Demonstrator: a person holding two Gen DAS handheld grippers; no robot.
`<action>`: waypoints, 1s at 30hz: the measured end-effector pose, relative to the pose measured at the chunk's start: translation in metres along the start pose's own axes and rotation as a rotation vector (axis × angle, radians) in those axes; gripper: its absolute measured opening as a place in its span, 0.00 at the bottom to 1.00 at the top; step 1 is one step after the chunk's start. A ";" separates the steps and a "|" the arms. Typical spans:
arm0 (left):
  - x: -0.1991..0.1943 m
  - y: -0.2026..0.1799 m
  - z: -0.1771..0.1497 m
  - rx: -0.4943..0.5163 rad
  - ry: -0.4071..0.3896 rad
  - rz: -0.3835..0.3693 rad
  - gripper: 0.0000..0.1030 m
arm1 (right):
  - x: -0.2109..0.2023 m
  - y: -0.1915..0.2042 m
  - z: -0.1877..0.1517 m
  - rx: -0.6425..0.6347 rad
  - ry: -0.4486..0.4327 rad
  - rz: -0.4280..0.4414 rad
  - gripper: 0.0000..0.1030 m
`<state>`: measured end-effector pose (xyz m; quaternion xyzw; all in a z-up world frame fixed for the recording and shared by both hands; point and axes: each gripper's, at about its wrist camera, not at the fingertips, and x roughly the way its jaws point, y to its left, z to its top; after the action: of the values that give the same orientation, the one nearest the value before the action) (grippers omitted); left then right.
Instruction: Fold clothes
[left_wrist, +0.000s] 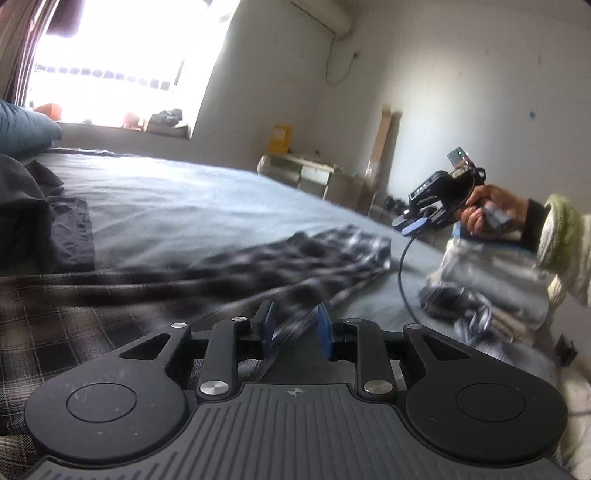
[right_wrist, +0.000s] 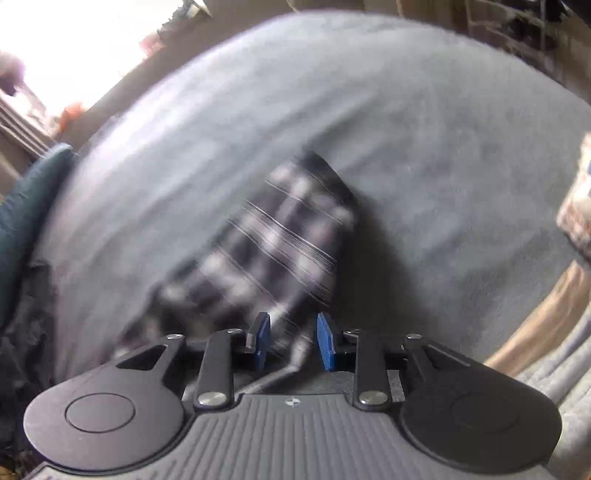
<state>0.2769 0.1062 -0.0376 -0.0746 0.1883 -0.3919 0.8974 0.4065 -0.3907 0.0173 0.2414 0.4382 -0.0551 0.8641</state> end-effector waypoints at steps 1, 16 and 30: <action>0.004 0.002 0.000 -0.022 0.011 0.017 0.26 | 0.000 0.018 -0.001 -0.073 -0.013 0.033 0.30; 0.045 0.019 -0.014 -0.120 0.220 0.149 0.27 | 0.122 0.242 -0.078 -1.243 0.061 0.277 0.46; 0.043 0.021 -0.017 -0.134 0.205 0.122 0.29 | 0.160 0.255 -0.095 -1.354 0.265 0.313 0.52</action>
<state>0.3112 0.0898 -0.0711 -0.0825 0.3090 -0.3286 0.8887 0.5133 -0.1045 -0.0616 -0.2844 0.4378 0.3842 0.7615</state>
